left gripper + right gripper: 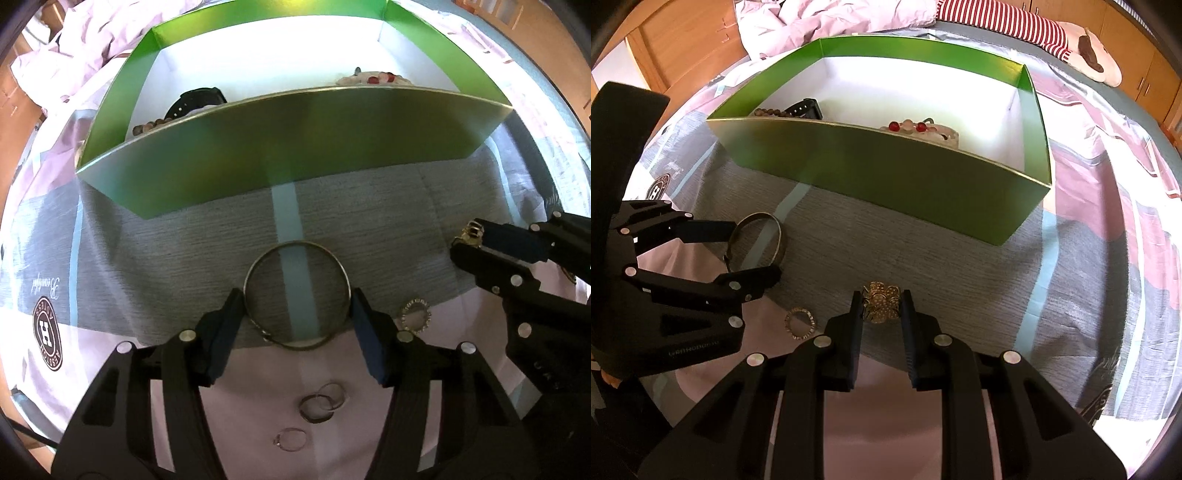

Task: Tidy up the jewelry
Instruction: 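Carry the bangle into the green box with the left tool while the right drops the gold pendant in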

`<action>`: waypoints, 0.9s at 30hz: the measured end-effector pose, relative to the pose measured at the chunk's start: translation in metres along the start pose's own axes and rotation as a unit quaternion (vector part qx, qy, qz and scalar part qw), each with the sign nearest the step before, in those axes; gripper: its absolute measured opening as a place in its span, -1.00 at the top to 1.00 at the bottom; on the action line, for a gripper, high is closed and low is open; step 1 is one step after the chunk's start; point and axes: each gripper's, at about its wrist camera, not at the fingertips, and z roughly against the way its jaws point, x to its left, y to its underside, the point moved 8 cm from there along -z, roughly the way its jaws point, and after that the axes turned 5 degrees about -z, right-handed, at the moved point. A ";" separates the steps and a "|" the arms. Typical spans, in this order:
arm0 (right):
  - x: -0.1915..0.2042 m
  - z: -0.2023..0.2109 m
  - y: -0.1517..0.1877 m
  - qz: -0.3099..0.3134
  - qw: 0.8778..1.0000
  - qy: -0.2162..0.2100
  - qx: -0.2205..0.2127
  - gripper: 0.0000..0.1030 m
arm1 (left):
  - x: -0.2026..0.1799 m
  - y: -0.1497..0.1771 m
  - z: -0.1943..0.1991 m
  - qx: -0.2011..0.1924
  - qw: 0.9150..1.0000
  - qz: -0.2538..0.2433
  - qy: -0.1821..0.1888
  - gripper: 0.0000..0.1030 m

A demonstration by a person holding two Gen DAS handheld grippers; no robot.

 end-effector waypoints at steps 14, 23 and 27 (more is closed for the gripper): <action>-0.004 0.075 -0.084 -0.018 0.991 -0.044 -0.125 0.60 | 0.085 -0.071 0.105 -0.139 0.987 0.072 -0.028 -0.13; -0.023 0.024 -0.108 -0.063 0.991 -0.046 -0.105 0.60 | 0.096 -0.096 0.088 -0.139 0.986 0.087 -0.012 -0.14; -0.034 0.020 -0.111 -0.084 0.990 -0.038 -0.107 0.10 | 0.094 -0.101 0.062 -0.119 0.989 0.091 0.003 -0.14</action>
